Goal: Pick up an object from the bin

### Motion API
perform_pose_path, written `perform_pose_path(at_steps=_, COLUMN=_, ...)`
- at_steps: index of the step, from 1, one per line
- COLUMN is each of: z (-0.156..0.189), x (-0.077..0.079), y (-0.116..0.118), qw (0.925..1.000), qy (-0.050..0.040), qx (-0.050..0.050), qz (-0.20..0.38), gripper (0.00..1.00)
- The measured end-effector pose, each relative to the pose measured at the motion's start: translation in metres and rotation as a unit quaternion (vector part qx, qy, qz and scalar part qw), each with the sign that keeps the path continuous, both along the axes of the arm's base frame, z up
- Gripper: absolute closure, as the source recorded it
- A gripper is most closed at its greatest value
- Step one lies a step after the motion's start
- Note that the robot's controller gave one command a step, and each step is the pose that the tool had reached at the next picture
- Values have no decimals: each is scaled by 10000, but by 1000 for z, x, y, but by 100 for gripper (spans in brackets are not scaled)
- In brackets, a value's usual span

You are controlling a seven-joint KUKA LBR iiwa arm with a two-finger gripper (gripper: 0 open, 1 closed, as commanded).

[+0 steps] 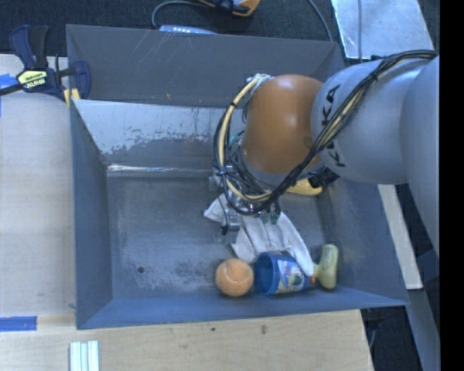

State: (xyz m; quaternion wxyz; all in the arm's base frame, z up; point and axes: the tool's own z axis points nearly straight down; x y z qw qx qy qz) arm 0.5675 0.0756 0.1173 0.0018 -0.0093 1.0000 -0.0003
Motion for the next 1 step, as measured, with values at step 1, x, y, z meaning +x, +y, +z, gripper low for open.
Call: perform_pose_path(at_steps=1, z=-2, x=-22, y=-17, qw=9985, qy=11, qx=11, qz=-541, gripper=0)
